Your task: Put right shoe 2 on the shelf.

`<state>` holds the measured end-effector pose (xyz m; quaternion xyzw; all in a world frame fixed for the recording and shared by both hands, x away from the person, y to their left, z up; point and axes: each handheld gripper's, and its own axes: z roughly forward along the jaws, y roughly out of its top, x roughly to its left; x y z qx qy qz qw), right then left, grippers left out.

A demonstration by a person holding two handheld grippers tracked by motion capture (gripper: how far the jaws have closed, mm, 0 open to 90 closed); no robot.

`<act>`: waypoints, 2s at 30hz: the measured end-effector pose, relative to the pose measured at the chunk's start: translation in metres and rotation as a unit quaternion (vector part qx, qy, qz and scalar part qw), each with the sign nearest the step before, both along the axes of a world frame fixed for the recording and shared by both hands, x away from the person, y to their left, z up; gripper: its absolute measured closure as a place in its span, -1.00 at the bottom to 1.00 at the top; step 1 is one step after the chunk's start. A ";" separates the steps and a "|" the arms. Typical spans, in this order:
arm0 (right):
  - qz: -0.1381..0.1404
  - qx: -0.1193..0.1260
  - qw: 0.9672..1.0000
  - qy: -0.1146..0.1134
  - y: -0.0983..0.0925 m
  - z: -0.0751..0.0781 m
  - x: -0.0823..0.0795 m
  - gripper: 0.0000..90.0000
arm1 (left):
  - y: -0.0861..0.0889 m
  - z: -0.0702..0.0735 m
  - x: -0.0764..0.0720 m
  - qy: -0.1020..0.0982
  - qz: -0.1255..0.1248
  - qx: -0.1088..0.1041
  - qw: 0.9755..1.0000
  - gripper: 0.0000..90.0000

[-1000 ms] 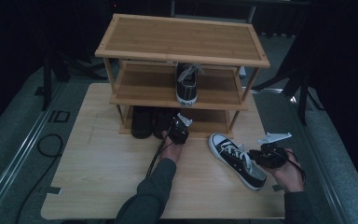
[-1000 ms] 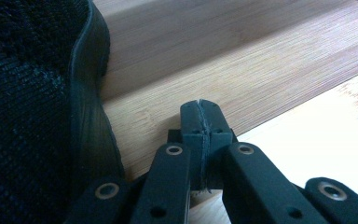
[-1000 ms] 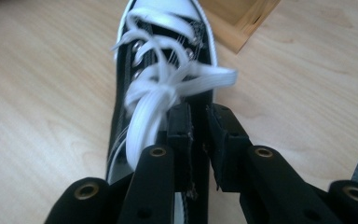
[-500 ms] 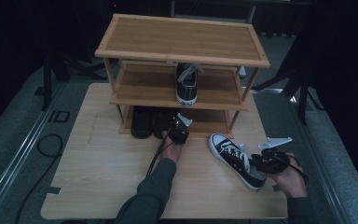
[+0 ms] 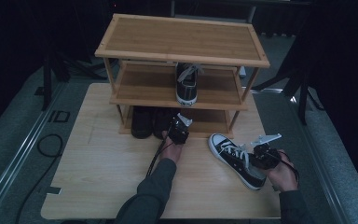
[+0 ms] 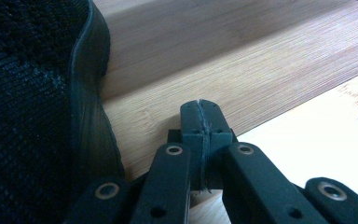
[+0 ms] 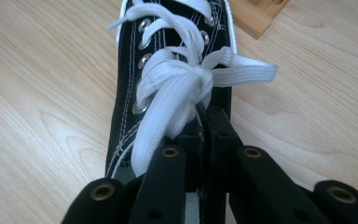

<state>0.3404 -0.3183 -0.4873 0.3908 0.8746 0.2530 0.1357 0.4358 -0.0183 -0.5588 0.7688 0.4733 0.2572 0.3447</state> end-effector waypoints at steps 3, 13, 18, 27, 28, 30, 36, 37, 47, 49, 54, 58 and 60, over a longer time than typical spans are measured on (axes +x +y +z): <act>-0.003 0.021 1.000 0.003 -0.005 0.000 0.000 0.95 | 0.000 0.000 0.000 0.000 0.000 0.000 1.000 0.99; -0.011 0.066 0.998 0.012 -0.012 0.001 0.002 0.96 | 0.000 0.000 0.000 0.000 0.000 -0.001 1.000 0.99; -0.006 0.069 0.997 0.014 -0.012 0.003 0.004 0.96 | 0.000 0.000 0.000 0.000 0.000 0.000 1.000 0.99; 0.005 0.068 0.998 0.011 -0.011 0.008 0.007 0.97 | 0.000 0.000 0.000 0.000 0.000 0.000 1.000 0.99; 0.006 0.068 0.998 0.011 -0.011 0.009 0.007 0.97 | 0.000 0.000 0.000 0.000 0.000 -0.001 1.000 0.99; 0.007 0.069 0.998 0.011 -0.010 0.010 0.007 0.97 | 0.000 0.000 0.000 0.000 0.000 0.000 1.000 0.99; 0.012 0.070 0.997 0.009 -0.010 0.013 0.009 0.97 | 0.000 0.000 0.000 0.000 0.000 -0.001 1.000 0.99; 0.012 0.069 0.997 0.009 -0.010 0.013 0.009 0.97 | 0.000 0.000 0.000 0.000 0.000 -0.001 1.000 0.99; 0.020 0.068 0.997 0.005 -0.007 0.018 0.012 0.97 | 0.000 0.000 0.000 0.001 0.000 -0.002 1.000 0.99; 0.022 0.069 0.997 0.003 -0.007 0.019 0.012 0.97 | 0.000 0.000 0.000 0.001 0.000 -0.002 1.000 0.99; 0.028 0.072 0.997 0.001 -0.005 0.023 0.013 0.97 | 0.001 0.000 0.000 0.002 0.000 -0.005 1.000 0.99; 0.035 0.072 0.997 -0.001 -0.003 0.026 0.014 0.97 | 0.001 0.000 0.000 0.003 0.000 -0.005 1.000 0.99; 0.038 0.073 0.997 -0.001 -0.002 0.028 0.014 0.97 | 0.001 0.000 0.000 0.002 0.000 -0.005 1.000 0.99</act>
